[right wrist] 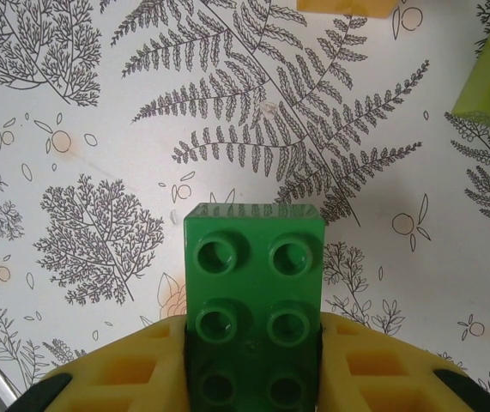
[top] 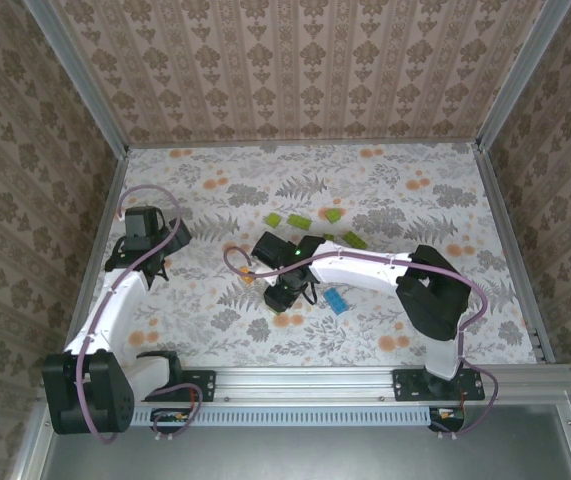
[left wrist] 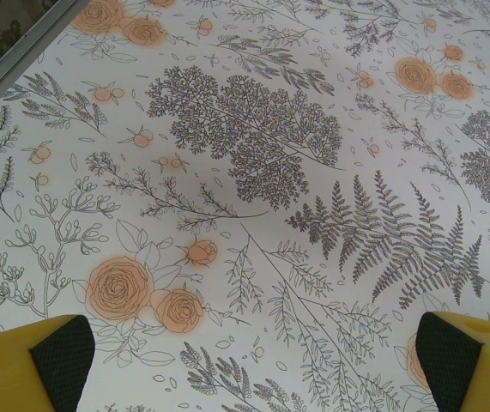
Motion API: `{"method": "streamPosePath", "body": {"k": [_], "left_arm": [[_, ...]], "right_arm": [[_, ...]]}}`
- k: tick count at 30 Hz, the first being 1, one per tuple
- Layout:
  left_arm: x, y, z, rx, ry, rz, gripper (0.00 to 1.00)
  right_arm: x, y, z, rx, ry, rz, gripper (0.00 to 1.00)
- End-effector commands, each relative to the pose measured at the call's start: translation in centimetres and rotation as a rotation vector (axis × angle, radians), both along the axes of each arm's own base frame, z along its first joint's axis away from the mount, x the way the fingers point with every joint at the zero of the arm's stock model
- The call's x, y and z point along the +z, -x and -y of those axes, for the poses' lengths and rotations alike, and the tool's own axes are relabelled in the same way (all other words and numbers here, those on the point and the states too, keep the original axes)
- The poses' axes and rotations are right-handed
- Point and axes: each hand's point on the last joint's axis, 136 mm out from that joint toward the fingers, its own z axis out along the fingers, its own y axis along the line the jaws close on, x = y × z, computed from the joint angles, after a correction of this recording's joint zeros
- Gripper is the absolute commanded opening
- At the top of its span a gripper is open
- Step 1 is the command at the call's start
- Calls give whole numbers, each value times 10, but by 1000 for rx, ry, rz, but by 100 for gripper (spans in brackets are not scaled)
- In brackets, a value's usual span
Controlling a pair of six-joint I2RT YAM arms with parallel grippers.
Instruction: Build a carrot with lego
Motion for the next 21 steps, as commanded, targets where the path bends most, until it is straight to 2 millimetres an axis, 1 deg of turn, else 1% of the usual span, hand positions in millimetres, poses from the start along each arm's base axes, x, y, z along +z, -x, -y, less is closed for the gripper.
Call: {"method": "streamPosePath", "body": {"k": [1, 13, 18, 21], "left_arm": [[8, -6, 3, -18, -5, 10, 99], [8, -5, 4, -23, 0, 8, 99], [8, -5, 5, -26, 1, 9, 99], [7, -4, 4, -25, 0, 8, 99]], "right_arm": [[-21, 9, 14, 8, 59, -47, 28], [-20, 13, 28, -3, 92, -46, 28], [-19, 15, 29, -7, 91, -50, 28], [-22, 16, 30, -12, 94, -59, 28]]}}
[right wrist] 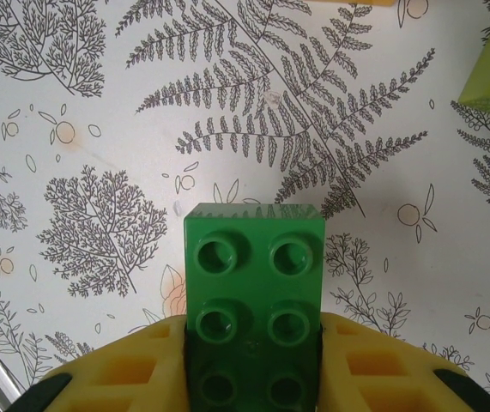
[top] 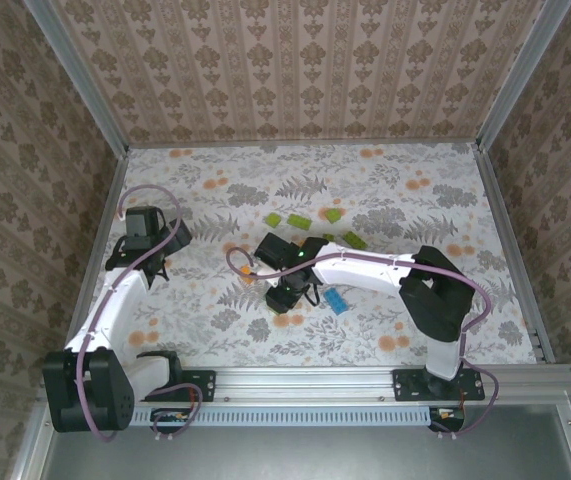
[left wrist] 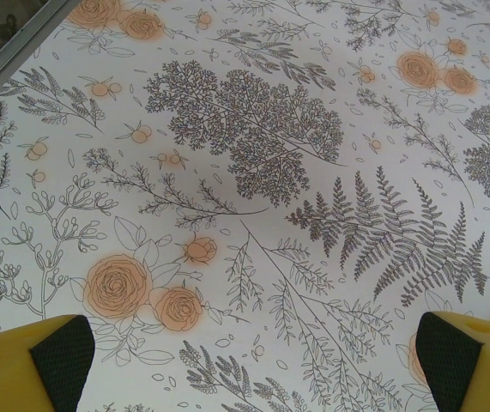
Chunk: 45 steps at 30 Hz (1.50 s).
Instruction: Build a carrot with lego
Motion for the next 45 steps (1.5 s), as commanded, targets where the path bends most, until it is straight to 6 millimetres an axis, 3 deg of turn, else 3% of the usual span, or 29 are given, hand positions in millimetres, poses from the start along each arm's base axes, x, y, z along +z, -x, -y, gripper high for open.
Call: {"method": "streamPosePath", "body": {"k": [1, 17, 45], "left_arm": [[10, -4, 4, -22, -2, 17, 99], [11, -3, 4, -22, -5, 16, 99], [10, -1, 3, -23, -9, 13, 99]], "right_arm": [[-22, 13, 26, -14, 105, -59, 28], [-35, 17, 20, -69, 99, -108, 28], [-41, 24, 30, -63, 190, -84, 27]]}}
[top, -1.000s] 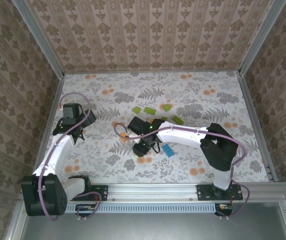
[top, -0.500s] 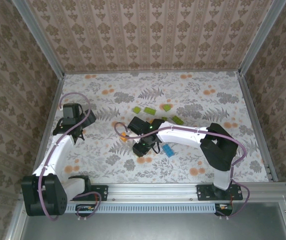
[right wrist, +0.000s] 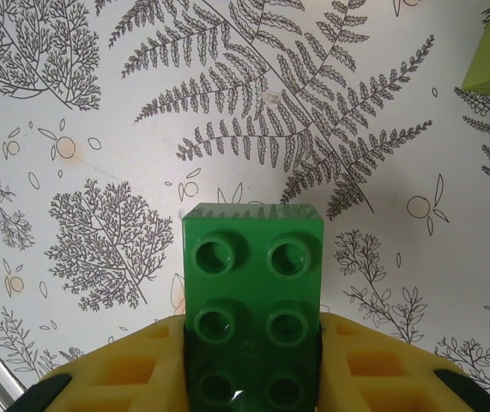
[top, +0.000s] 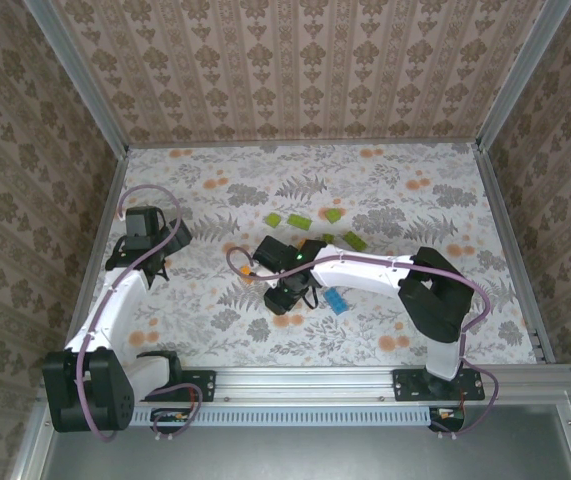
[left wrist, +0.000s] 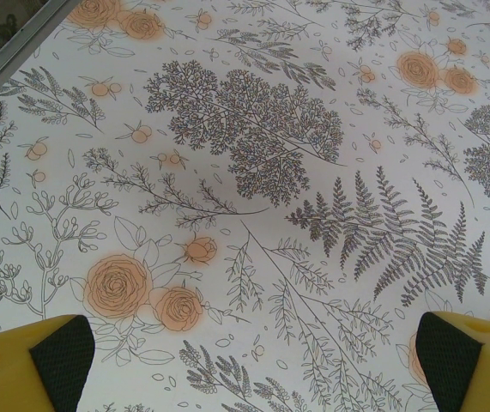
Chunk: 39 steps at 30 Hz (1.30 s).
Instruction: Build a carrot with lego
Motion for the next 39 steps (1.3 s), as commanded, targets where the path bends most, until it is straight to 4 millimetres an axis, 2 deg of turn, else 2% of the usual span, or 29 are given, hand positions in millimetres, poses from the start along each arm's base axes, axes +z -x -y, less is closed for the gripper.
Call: {"method": "streamPosePath", "body": {"k": [1, 18, 22, 28, 30, 33, 39], "left_arm": [[11, -1, 3, -23, -9, 15, 99], [11, -2, 4, -24, -6, 16, 99], [11, -3, 4, -26, -7, 15, 99], [11, -2, 4, -24, -6, 14, 99], [11, -2, 4, -25, -6, 14, 99], [10, -3, 5, -28, -5, 14, 99], [9, -3, 5, -27, -7, 9, 99]], "right_arm": [[-39, 20, 35, 3, 192, -78, 27], [-69, 30, 59, 18, 332, -92, 26], [-59, 21, 56, 0, 314, -47, 26], [-16, -16, 59, -143, 239, 69, 26], [-9, -25, 62, -199, 205, 73, 26], [-6, -31, 65, -242, 176, 66, 26], [-14, -26, 64, -249, 162, 32, 27]]}}
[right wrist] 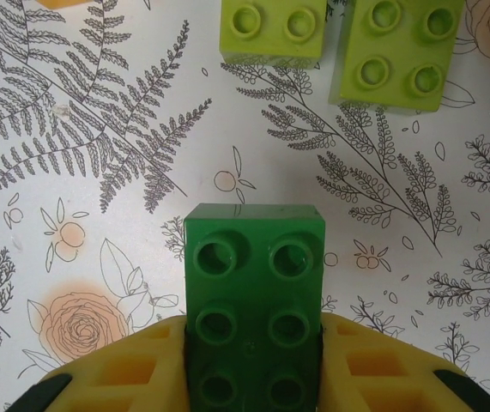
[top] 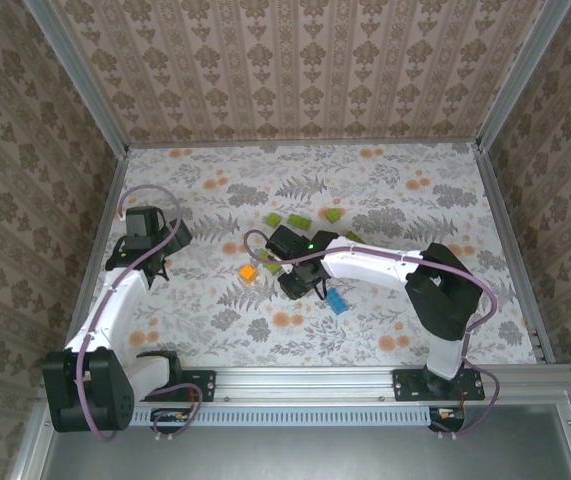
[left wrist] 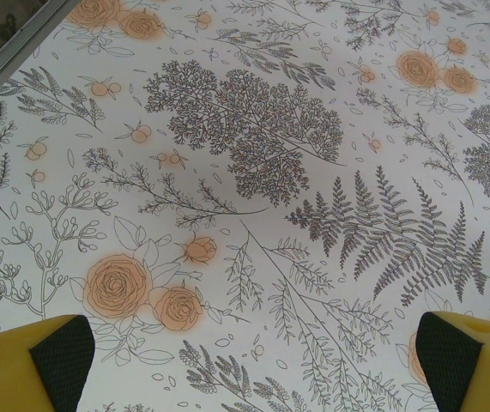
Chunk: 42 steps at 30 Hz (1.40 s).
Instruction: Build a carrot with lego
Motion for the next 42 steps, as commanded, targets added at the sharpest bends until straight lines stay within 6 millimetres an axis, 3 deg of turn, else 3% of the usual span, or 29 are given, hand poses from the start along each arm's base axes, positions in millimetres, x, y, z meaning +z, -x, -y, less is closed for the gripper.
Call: {"method": "streamPosePath", "body": {"k": [1, 6, 17, 28, 33, 36, 42], "left_arm": [[10, -3, 4, -26, -8, 12, 99], [10, -4, 5, -30, -6, 10, 99], [9, -5, 5, -29, -9, 6, 99], [10, -3, 5, -31, -7, 9, 99], [11, -3, 5, -29, -9, 12, 99], [11, -2, 5, -33, -11, 10, 99], [12, -2, 4, -29, -14, 10, 99]], "right_arm": [[-16, 15, 19, -28, 68, -49, 27], [-8, 16, 17, -38, 35, -45, 34], [30, 10, 7, -45, -85, -9, 50], [26, 16, 11, -74, -103, -40, 59], [19, 16, 21, -238, -60, -84, 61], [25, 15, 27, -391, -19, -130, 58], [39, 19, 21, -548, -11, -208, 61]]}}
